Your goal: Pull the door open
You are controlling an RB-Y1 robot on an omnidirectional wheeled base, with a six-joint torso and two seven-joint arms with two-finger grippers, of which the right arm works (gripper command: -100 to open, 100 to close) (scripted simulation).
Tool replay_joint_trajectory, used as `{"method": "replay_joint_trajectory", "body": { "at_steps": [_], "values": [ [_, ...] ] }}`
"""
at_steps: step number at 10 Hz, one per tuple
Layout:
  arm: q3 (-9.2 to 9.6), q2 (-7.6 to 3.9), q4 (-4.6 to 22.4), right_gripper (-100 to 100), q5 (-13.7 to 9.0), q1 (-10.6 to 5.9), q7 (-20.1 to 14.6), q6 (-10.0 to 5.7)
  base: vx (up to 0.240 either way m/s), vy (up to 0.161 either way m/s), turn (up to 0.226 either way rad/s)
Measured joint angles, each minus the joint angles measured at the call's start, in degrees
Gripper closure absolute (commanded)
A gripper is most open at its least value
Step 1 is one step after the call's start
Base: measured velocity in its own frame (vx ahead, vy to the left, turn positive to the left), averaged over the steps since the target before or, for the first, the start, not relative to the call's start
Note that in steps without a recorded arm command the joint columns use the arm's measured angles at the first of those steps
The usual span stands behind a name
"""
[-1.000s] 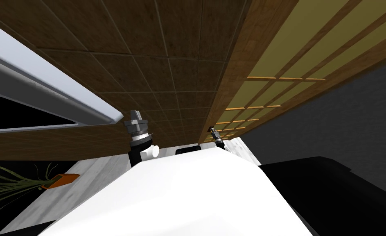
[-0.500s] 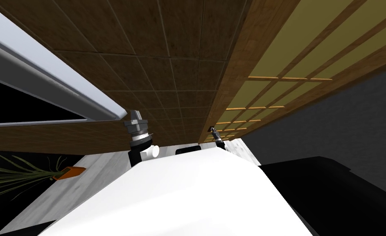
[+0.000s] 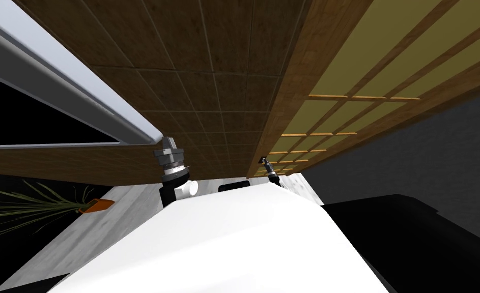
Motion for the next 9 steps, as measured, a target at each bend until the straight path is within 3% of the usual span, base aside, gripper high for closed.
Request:
{"method": "replay_joint_trajectory", "body": {
  "at_steps": [1,4,6,7,9],
  "values": [
    [0.16,0.07,-1.0,100,-0.3,0.56,-1.2,0.44,-0.043,-0.008,0.048],
    [0.61,-0.05,-0.2,100,-2.2,0.04,-5.4,0.34,-0.045,-0.023,0.084],
    [0.99,-0.08,-1.7,100,-3.1,0.73,-8.1,1.34,-0.027,-0.006,0.022],
    [1.01,-0.31,-0.1,100,-3.3,-0.22,-8.7,0.74,-0.031,-0.01,0.068],
    [1.29,-0.33,0.5,100,-4.8,-0.43,-11.2,0.36,-0.056,-0.028,0.082]
  ]
}}
